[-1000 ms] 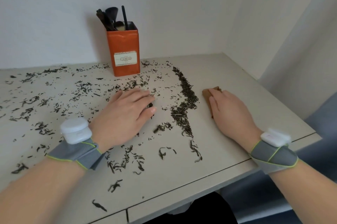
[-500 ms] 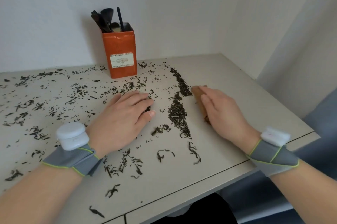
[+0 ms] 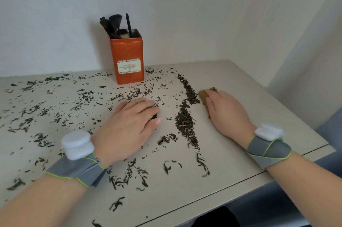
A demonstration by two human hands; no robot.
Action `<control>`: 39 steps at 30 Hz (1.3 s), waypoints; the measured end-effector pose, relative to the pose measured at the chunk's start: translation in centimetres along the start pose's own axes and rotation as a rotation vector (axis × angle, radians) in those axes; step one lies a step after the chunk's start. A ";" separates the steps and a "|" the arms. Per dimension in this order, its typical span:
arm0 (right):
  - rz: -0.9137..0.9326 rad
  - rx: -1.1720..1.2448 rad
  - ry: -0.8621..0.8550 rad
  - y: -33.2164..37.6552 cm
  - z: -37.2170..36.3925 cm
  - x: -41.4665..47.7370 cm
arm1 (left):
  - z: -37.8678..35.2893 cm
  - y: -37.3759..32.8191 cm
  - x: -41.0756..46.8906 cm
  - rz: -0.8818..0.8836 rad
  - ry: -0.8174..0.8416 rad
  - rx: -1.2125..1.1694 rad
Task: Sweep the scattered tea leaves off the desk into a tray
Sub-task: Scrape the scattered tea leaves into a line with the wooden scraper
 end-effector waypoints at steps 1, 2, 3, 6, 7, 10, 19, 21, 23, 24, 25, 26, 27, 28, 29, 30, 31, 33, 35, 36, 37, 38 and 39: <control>0.029 0.011 -0.002 0.9 -0.1 0.0 | 0.0 0.0 0.0 0.002 0.002 -0.003; 0.055 0.022 -0.003 1.7 -0.1 0.0 | 0.0 0.0 0.0 0.003 0.004 -0.003; 0.077 0.030 -0.006 2.5 -0.1 -0.1 | 0.0 0.0 0.0 0.002 0.006 -0.002; 0.123 0.047 -0.015 4.1 -0.1 -0.6 | 0.0 -0.1 0.0 -0.001 0.006 -0.011; 0.133 0.058 -0.012 4.4 -0.2 -0.8 | 0.0 -0.1 0.0 -0.001 0.003 -0.013; 0.142 0.151 -0.004 4.2 -0.1 -1.2 | 0.0 -0.1 -0.1 0.002 0.000 -0.009; -0.134 0.092 -0.022 -5.4 0.2 1.8 | 0.1 -0.1 0.0 -0.005 -0.021 -0.024; -0.144 0.047 -0.008 -5.6 -0.2 2.6 | 0.1 -0.1 0.0 -0.004 -0.020 -0.017; -0.126 0.010 -0.007 -4.7 -0.5 3.5 | 0.1 -0.1 0.0 -0.003 -0.021 -0.018; -0.109 0.004 -0.008 -4.0 -0.7 3.9 | 0.1 -0.1 0.0 -0.002 -0.024 -0.019; -0.084 0.003 -0.009 -3.2 -0.9 4.2 | 0.1 0.0 0.0 -0.002 -0.025 -0.016; -0.053 0.004 -0.013 -2.3 -1.1 4.4 | 0.1 -0.1 0.0 -0.003 -0.026 -0.013; -0.018 0.010 -0.021 -1.2 -1.3 4.5 | 0.1 -0.1 0.0 -0.004 -0.027 -0.011; 0.020 0.020 -0.032 -0.2 -1.4 4.5 | 0.1 -0.1 0.0 -0.003 -0.027 -0.011; 0.054 0.035 -0.043 0.8 -1.5 4.4 | 0.1 -0.1 0.0 -0.001 -0.026 -0.011; 0.084 0.051 -0.049 1.8 -1.4 4.3 | 0.1 -0.1 0.0 0.001 -0.024 -0.009; 0.107 0.065 -0.052 2.7 -1.5 4.1 | 0.1 -0.1 -0.1 0.001 -0.023 -0.006; 0.147 0.089 -0.053 4.2 -1.6 3.4 | 0.1 -0.1 -0.1 0.000 -0.027 -0.002; 0.176 0.113 -0.039 5.1 -1.7 2.7 | 0.2 -0.2 0.0 0.004 -0.024 -0.004; 0.182 0.130 -0.032 5.2 -1.7 2.5 | 0.2 -0.2 0.0 0.006 -0.018 -0.007; 0.171 0.166 -0.031 5.0 -1.6 2.5 | 0.2 -0.2 -0.1 0.005 -0.013 -0.007; 0.143 0.223 -0.040 4.5 -1.4 2.7 | 0.2 -0.2 -0.1 0.005 -0.011 -0.008; 0.104 0.290 -0.061 3.8 -1.3 2.9 | 0.2 -0.2 -0.1 0.004 -0.013 -0.009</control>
Point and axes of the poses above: each hand's wrist, its own x-axis towards the middle knuckle, its own z-axis out of the back of the hand, y = z × x, the point moved 2 cm from there along x, towards the middle knuckle, and after that the axes turned 6 degrees about z, right-handed, at the moved point
